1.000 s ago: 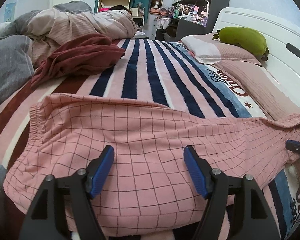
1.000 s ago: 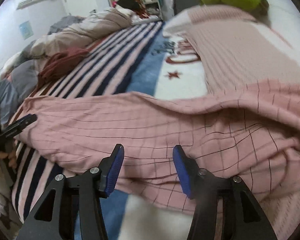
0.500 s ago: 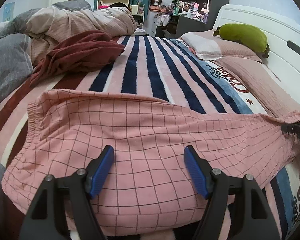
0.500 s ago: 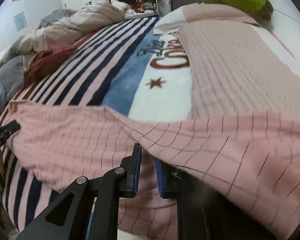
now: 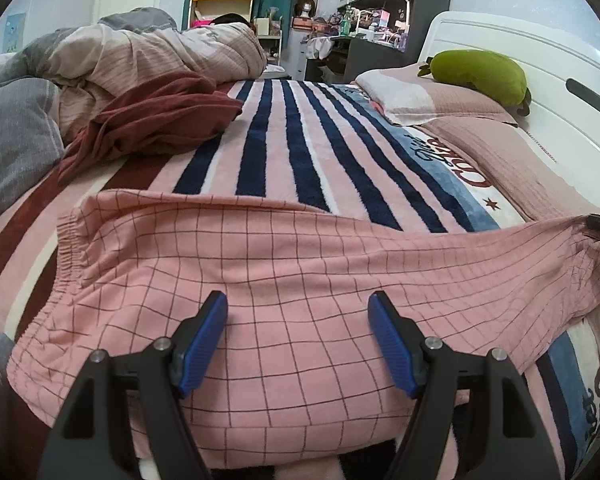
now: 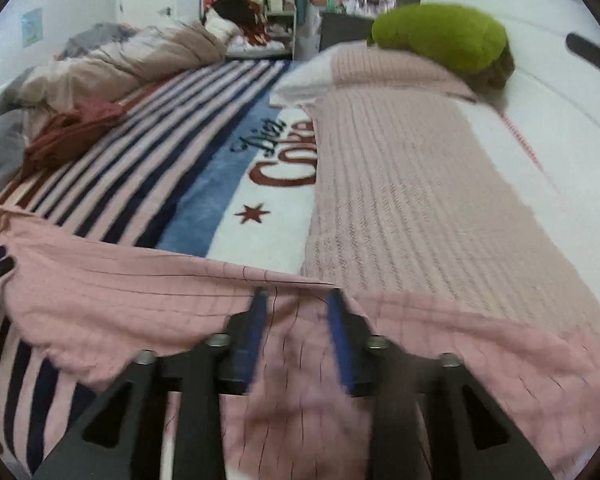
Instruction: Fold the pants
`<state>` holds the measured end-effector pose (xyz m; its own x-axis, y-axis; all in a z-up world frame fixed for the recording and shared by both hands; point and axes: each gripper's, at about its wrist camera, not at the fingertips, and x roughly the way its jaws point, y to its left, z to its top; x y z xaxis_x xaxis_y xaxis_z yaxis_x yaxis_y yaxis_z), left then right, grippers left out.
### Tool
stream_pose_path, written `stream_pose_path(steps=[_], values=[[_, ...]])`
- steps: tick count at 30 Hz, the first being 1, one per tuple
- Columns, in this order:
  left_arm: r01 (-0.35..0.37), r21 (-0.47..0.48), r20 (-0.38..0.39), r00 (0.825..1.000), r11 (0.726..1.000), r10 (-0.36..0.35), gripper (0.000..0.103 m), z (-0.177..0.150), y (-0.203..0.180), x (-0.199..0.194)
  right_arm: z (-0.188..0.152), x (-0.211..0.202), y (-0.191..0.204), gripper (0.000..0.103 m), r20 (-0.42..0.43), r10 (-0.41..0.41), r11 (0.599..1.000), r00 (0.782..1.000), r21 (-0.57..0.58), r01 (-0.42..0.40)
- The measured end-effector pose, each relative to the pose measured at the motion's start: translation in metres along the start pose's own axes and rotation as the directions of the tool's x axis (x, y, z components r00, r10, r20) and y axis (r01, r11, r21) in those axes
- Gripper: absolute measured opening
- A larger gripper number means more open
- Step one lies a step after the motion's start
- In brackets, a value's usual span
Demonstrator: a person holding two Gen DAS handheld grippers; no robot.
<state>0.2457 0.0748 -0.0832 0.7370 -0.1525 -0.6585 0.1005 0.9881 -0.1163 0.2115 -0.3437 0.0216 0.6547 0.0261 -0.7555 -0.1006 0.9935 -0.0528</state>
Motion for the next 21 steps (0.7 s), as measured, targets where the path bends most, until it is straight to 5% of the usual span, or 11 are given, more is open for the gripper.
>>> stream_pose_path(steps=[4, 8, 17, 19, 21], values=[[0.002, 0.008, 0.009, 1.000, 1.000, -0.002, 0.069, 0.001, -0.001, -0.002, -0.026, -0.055, -0.010, 0.038, 0.053, -0.055, 0.998, 0.997, 0.027, 0.053], [0.000, 0.010, 0.003, 1.000, 1.000, 0.000, 0.069, 0.001, -0.002, 0.000, -0.062, -0.093, -0.030, 0.054, 0.041, -0.184, 0.982, 0.982, 0.040, 0.183], [-0.003, 0.006, -0.006, 1.000, 1.000, 0.003, 0.069, 0.003, -0.002, 0.003, -0.114, -0.083, -0.054, 0.056, -0.045, -0.230, 0.969, 0.972, 0.078, 0.233], [-0.004, 0.007, -0.006, 1.000, 1.000, 0.004, 0.069, 0.002, -0.002, 0.003, -0.115, -0.083, -0.050, 0.049, -0.021, -0.260, 0.964, 0.965, 0.045, 0.261], [-0.003, 0.007, -0.006, 1.000, 1.000, 0.003, 0.069, 0.002, -0.002, 0.003, -0.115, -0.087, -0.049, 0.010, 0.004, -0.308, 0.951, 0.951, 0.024, 0.308]])
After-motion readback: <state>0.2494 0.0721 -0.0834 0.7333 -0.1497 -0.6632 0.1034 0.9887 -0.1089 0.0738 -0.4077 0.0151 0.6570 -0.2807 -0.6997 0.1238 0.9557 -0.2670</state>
